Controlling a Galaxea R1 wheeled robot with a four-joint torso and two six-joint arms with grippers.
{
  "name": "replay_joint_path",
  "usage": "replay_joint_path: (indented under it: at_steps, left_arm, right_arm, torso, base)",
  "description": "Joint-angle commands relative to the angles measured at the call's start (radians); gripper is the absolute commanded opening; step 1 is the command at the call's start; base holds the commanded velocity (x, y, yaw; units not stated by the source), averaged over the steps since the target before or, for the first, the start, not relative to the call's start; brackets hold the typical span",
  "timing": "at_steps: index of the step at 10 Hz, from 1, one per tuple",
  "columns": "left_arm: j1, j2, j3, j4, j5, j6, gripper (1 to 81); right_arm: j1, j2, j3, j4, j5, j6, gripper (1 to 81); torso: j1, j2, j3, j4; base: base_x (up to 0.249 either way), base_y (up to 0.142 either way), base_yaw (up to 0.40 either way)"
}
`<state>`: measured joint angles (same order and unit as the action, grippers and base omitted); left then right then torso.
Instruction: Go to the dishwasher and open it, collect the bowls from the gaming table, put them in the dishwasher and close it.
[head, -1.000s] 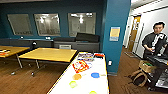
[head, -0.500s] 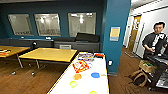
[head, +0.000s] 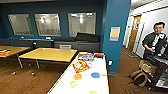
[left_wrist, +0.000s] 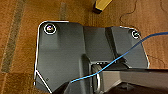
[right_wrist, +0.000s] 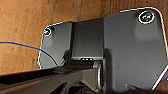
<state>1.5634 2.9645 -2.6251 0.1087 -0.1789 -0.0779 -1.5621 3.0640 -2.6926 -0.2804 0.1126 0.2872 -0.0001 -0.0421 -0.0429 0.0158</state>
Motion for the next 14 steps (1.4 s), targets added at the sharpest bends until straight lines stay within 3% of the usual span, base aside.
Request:
replay_joint_path:
  at_steps: [1, 8, 14]
  left_arm:
    - [-0.045, -0.002, 0.007, 0.002, 0.042, 0.001, 81.1]
    - [-0.045, -0.002, 0.007, 0.002, 0.042, 0.001, 81.1]
    - [-0.045, -0.002, 0.007, 0.002, 0.041, 0.001, 81.1]
  right_arm:
    - [0.049, 0.006, 0.008, -0.003, -0.040, -0.003, 81.1]
    - [0.046, 0.003, 0.008, -0.002, -0.040, -0.003, 81.1]
    - [0.049, 0.003, 0.005, 0.010, -0.040, 0.004, 81.1]
  torso:
    - [0.000, 0.000, 0.000, 0.000]
    - [0.000, 0.000, 0.000, 0.000]
    - [0.000, 0.000, 0.000, 0.000]
  base:
    - [0.000, 0.063, 0.000]
    - [0.000, 0.066, 0.000]
    - [0.000, 0.000, 0.000]
